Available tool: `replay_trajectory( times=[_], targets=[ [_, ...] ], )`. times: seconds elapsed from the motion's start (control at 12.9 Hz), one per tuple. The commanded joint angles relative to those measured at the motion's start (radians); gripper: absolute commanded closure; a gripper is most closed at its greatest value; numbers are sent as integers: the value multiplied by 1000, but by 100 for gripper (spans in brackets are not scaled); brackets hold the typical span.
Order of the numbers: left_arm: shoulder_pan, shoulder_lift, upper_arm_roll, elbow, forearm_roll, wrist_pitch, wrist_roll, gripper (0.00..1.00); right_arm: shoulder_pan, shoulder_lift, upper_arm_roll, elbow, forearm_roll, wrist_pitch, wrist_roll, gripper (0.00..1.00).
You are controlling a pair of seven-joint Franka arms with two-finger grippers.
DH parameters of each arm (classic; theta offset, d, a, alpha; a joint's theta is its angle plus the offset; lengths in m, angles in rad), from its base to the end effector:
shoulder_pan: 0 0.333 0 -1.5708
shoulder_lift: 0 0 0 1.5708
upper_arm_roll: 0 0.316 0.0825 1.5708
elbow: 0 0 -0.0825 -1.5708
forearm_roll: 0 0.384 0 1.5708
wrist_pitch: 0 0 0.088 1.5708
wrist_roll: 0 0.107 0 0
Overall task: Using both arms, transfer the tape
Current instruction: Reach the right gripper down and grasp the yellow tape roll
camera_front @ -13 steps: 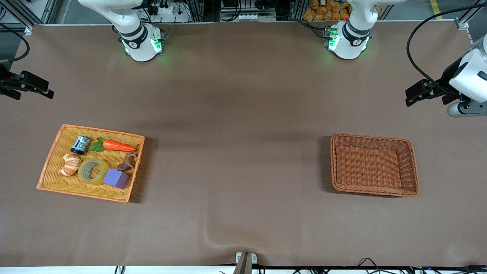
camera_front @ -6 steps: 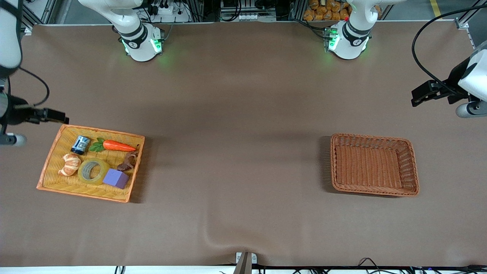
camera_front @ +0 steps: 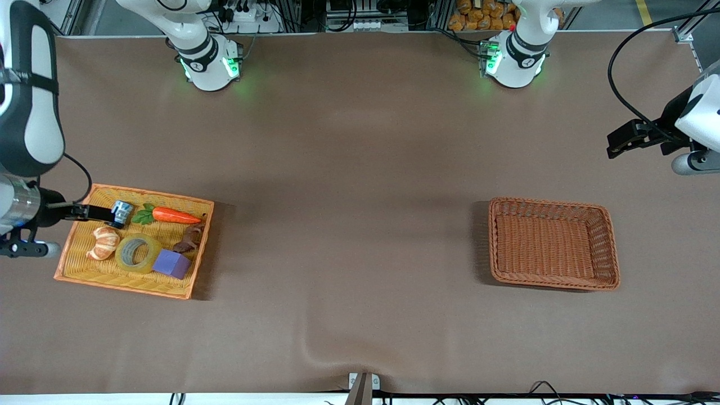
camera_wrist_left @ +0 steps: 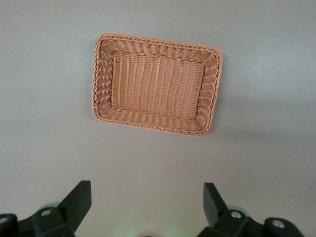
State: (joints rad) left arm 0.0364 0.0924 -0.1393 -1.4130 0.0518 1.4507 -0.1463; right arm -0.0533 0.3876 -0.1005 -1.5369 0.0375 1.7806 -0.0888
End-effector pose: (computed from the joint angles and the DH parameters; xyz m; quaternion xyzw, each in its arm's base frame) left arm 0.5689 -0.0484 0.6364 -0.9992 -0.0242 0.0243 0.0226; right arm 0.6502 -0.0892 0.4213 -0.9969 0.0353 0.0705 0.0074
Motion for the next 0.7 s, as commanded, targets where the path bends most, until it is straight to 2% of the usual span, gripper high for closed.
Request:
replay_trajectory(
  times=[0.0,0.23,0.39,0.62],
  targets=[
    [10,-25,-6,-18,-18,10,22,0,-28,89,10,32,-2,51,-6,0],
    [8,-26,-8,-17,-27,10,19,0,-68,174,10,11,1,184,-6,0],
    [10,-26,-8,-17,-33,10,19,0,-98,241,10,15,2,221,-18,0],
    [8,-26,-11,-17,-33,10,19,0,-100,287,10,12,1,279,-40,0]
  ],
)
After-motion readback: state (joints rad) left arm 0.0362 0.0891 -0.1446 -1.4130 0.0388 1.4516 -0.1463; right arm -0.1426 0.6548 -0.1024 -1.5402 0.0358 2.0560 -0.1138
